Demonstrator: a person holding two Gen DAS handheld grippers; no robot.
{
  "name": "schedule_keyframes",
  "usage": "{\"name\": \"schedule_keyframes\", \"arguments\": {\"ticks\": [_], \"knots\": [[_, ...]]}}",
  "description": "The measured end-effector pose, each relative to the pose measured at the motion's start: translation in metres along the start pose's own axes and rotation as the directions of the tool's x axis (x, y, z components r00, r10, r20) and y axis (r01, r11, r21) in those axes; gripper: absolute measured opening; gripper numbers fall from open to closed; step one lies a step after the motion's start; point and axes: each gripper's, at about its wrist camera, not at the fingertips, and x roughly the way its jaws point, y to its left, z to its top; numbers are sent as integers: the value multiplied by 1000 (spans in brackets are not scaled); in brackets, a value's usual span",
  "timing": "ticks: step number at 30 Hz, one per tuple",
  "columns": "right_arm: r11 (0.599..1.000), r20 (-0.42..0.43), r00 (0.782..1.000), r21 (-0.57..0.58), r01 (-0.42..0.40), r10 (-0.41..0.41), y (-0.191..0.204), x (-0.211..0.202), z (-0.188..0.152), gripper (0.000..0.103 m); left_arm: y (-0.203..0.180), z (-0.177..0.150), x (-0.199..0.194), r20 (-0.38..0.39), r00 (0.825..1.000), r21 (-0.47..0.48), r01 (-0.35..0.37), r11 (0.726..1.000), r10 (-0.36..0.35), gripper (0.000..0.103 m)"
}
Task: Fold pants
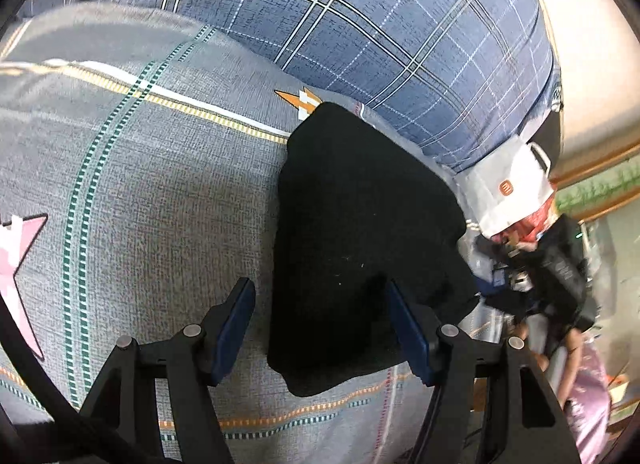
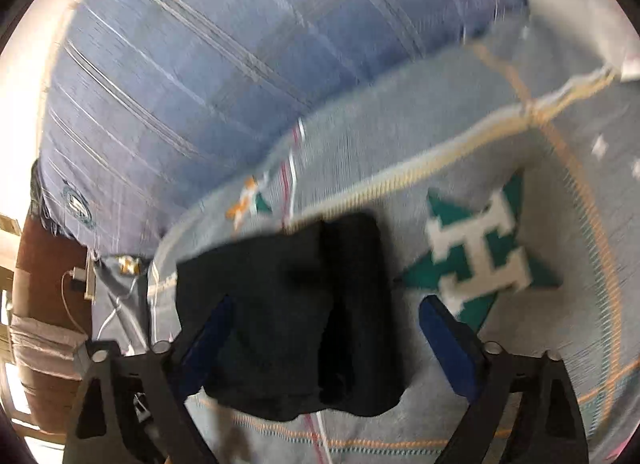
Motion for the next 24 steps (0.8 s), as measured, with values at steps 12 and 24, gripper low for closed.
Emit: {"name": "schedule_keyframes", "arguments": {"ticks": [12,24], "knots": [[999,46,998,-12,50,-50,3,-2,5,80,-13,46,-1,-36,995,74,-88,993,91,68],[992,-42,995,-84,92,-95,20,43,8,80,27,39,17,-50,994,-126,91,988,-98,68]]}}
